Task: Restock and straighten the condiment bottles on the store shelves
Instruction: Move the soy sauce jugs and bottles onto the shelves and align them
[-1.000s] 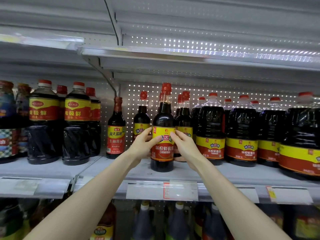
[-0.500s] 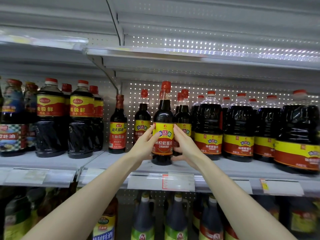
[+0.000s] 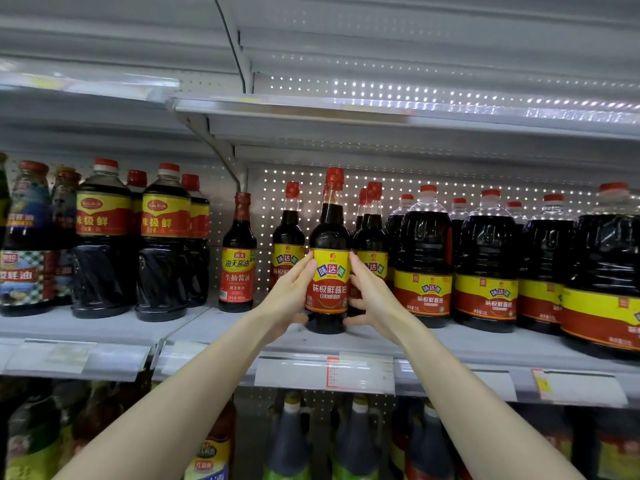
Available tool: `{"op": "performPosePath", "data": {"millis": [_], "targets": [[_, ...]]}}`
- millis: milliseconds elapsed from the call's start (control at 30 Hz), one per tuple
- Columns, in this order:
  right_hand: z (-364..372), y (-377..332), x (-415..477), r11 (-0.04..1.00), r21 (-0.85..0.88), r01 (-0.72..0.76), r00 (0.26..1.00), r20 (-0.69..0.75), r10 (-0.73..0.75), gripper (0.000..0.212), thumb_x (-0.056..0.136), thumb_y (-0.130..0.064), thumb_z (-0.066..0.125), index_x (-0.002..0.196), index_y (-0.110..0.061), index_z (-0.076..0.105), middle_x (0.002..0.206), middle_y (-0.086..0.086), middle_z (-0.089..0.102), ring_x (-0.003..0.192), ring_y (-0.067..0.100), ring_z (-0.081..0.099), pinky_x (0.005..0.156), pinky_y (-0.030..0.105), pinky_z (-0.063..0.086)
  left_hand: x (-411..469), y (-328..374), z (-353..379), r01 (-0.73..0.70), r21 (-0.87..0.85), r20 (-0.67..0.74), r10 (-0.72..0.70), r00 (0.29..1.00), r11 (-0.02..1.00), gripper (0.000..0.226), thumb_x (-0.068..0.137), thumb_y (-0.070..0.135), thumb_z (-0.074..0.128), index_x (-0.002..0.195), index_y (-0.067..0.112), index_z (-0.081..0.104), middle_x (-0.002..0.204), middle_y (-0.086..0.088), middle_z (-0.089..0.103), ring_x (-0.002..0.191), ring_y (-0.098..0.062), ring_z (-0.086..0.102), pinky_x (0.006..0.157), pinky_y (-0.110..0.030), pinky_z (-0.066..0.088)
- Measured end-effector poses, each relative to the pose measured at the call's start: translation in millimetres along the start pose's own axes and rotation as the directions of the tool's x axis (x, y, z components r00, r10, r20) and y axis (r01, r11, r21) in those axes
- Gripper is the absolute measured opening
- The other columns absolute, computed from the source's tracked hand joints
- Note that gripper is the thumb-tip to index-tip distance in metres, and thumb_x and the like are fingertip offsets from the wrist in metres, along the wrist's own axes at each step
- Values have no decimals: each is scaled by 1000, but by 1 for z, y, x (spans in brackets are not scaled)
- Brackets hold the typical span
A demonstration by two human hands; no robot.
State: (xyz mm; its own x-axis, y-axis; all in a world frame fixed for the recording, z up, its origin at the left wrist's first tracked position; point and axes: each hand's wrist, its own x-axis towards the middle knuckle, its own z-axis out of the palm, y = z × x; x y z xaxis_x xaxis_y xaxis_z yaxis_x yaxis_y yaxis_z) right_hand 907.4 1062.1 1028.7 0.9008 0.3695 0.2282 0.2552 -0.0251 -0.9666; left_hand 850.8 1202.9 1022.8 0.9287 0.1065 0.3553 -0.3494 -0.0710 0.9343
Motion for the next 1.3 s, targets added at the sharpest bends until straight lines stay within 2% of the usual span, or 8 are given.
{"op": "performPosePath", "data": {"millis": [133,300,433,633,700,800,933,1300], "targets": [[1,2,8,1000,4,0,1000,-5,0,61,97,-61,33,152,-38,22,153,2,35,137,33,38,101,57,42,9,-4,-2,23,-16,-11,-23,1000,1000,53,100,46,38,150,38,24,124,10,47,97,-8,50,107,-58,35],[4,3,16,1000,16,-2,1000,-13,2,57,100,-56,31,152,-34,21,153,3,36,136,32,39,101,55,40,21,-8,-2,55,-39,-22,-56,998,998,54,100,47,37,151,34,25,129,6,49,99,-10,48,109,-55,32],[4,3,24,1000,12,4,1000,-26,-4,54,101,-54,30,150,-33,25,151,3,38,134,30,41,100,52,41,31,-11,-2,69,-64,-18,-70,997,996,42,101,46,36,141,34,37,105,19,53,94,-8,49,110,-61,29],[4,4,34,999,35,-24,999,-31,25,56,100,-55,30,149,-27,29,152,5,37,136,33,38,102,56,39,43,-15,-2,75,-83,-33,-78,996,994,33,102,45,34,131,33,43,103,17,53,100,-12,47,110,-60,28],[4,4,37,998,44,-35,999,-32,36,57,100,-56,30,149,-27,29,153,5,36,137,33,37,103,57,38,45,-16,-2,77,-82,-40,-80,996,994,33,102,46,34,130,31,43,108,12,54,104,-14,46,110,-60,28],[3,6,40,998,50,-47,998,-35,48,58,100,-56,30,150,-27,28,153,5,35,138,33,36,103,57,37,48,-18,-1,78,-54,-52,-80,995,996,46,101,47,34,142,26,38,125,3,51,113,-18,46,110,-61,28],[4,6,45,997,46,-55,997,-42,57,58,100,-55,31,150,-24,28,154,6,35,138,34,36,104,57,37,53,-19,-2,87,-26,-72,-88,994,996,49,101,48,35,140,20,39,139,-2,48,130,-25,43,110,-60,30],[4,11,58,997,35,-70,996,-55,72,59,99,-57,32,146,-20,34,150,7,40,134,32,41,102,56,39,64,-25,-2,80,-12,-74,-81,994,997,53,101,47,35,143,15,37,145,-7,46,134,-28,42,110,-61,30]]}}
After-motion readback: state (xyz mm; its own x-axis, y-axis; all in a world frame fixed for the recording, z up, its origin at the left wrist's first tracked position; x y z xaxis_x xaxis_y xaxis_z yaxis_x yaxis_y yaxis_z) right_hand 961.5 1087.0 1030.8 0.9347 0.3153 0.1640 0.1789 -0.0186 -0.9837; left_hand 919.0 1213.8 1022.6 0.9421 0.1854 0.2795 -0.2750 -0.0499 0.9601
